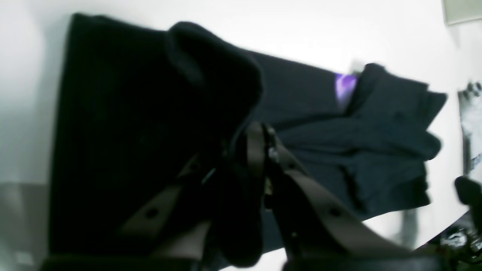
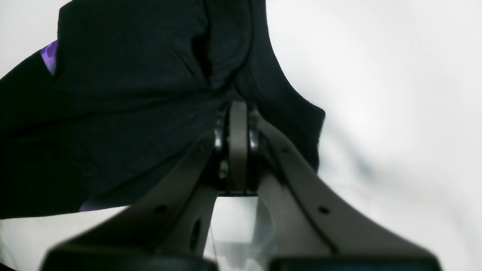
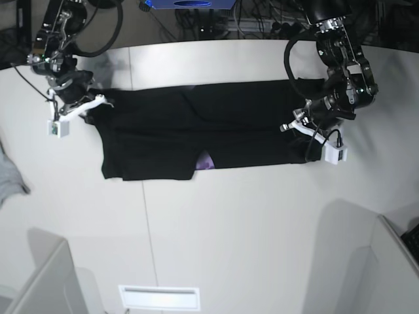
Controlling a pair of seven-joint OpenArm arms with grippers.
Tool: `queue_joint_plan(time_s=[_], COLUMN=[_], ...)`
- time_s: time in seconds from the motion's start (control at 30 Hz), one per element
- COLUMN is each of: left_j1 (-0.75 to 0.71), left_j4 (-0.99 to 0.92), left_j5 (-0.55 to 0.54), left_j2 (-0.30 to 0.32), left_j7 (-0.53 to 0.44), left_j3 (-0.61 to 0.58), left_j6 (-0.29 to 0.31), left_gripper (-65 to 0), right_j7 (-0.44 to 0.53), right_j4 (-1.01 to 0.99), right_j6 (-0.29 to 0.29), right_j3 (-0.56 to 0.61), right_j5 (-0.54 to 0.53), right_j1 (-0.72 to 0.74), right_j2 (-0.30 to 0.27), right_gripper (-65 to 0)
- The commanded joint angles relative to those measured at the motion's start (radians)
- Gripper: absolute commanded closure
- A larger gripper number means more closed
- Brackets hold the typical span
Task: Fold the T-shirt properly
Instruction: 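Fold the strip's end with the left gripper toward the right gripper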
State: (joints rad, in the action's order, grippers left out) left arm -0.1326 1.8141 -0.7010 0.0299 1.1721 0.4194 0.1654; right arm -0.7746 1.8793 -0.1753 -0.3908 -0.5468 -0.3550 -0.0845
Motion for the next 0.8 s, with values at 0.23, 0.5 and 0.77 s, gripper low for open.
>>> queue_joint_plan(time_s=[0.23, 0.5, 0.77], left_j1=[0.038, 0.083, 0.129], left_j4=[-0.060, -0.133, -0.202], left_j5=[-0.018, -0.018, -0.016], left_j2=[-0.014, -0.077, -0.107], left_j7=[-0.010, -0.010, -0.010], left_j3=[-0.069, -0.069, -0.096], left_j6=[0.006, 0.006, 0.004], left_gripper=[0.0, 0.0, 0.0], right_j7=[0.019, 0.019, 0.019], right_j4=[0.022, 0.019, 0.018], right_j6=[-0.003, -0.003, -0.003], right_j3=[-0.004, -0.004, -0.004], right_j5=[-0.011, -0.011, -0.009], right_j1=[0.006, 0.015, 0.021], right_j2=[-0.011, -0.013, -0.014], right_gripper=[0.0, 0.0, 0.0])
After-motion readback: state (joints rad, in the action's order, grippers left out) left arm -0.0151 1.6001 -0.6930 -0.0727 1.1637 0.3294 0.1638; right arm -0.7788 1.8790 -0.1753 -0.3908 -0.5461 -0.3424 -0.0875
